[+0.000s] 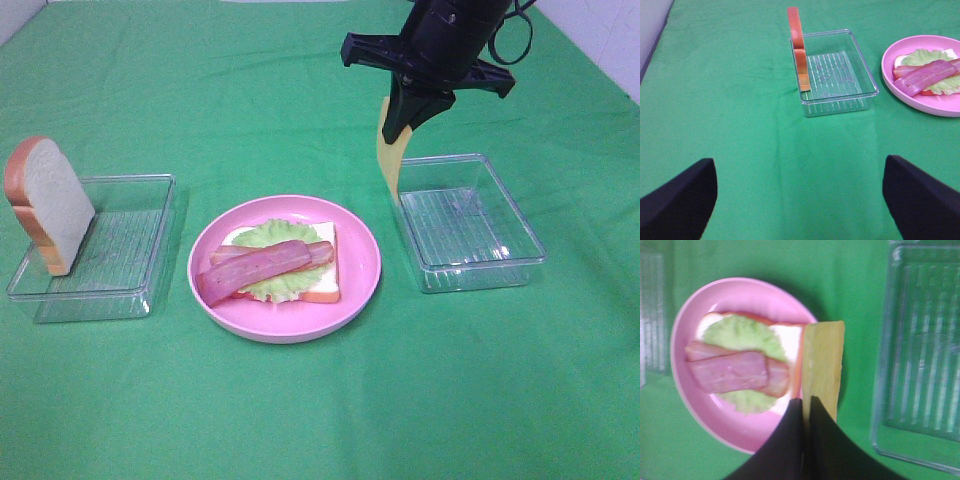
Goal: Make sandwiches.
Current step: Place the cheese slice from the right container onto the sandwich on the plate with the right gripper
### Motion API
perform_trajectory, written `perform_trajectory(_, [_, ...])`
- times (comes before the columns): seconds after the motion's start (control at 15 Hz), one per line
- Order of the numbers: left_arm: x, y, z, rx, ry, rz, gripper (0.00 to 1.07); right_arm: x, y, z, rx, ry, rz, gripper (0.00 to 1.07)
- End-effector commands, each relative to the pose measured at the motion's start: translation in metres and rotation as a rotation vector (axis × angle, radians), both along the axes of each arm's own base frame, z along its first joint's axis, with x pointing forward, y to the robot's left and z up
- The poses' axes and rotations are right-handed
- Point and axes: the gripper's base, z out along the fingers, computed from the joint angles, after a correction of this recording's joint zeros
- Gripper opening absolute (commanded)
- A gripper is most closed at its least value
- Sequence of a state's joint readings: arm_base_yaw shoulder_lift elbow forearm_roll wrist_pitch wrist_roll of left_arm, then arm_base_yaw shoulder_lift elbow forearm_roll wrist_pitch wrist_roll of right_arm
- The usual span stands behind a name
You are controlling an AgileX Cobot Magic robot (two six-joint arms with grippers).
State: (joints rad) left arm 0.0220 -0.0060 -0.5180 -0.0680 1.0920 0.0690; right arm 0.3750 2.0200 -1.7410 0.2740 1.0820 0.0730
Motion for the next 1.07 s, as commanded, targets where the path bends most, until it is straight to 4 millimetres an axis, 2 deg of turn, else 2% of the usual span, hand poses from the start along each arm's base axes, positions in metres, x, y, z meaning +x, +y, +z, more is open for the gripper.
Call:
perform_trajectory(0.07, [-0.001,0.0,0.0,-0.01,-0.027,-0.003,0.84,-0.039,0.009,0.008,0.288,-0.041,0.103,0.0])
perform_trajectory(0.2, [-0.001,0.0,0.0,-0.01,-0.027,-0.003,0.84,-0.049,0.017,0.005,0.394,0.012,0.147,0.0])
perform_trajectory(0.33, [-0.001,0.0,0.0,-0.01,-0.027,-0.003,0.84,-0.049,0.024,-0.001,0.433,0.002,0.163,0.0])
perform_trajectory(0.73, [-0.001,0.0,0.0,-0.01,-0.027,-0.003,0.84,-0.05,0.076,-0.052,0.548,0.052,0.162,0.0])
perform_trajectory(0.8, [-0.001,0.0,0.0,-0.01,-0.027,-0.003,0.84,-0.047,0.081,-0.064,0.543,0.036,0.151,0.0])
perform_trajectory(1.07, [-0.001,0.0,0.0,-0.01,-0.027,-0.003,0.84,-0.039,0.082,-0.099,0.499,0.056,0.126,0.0])
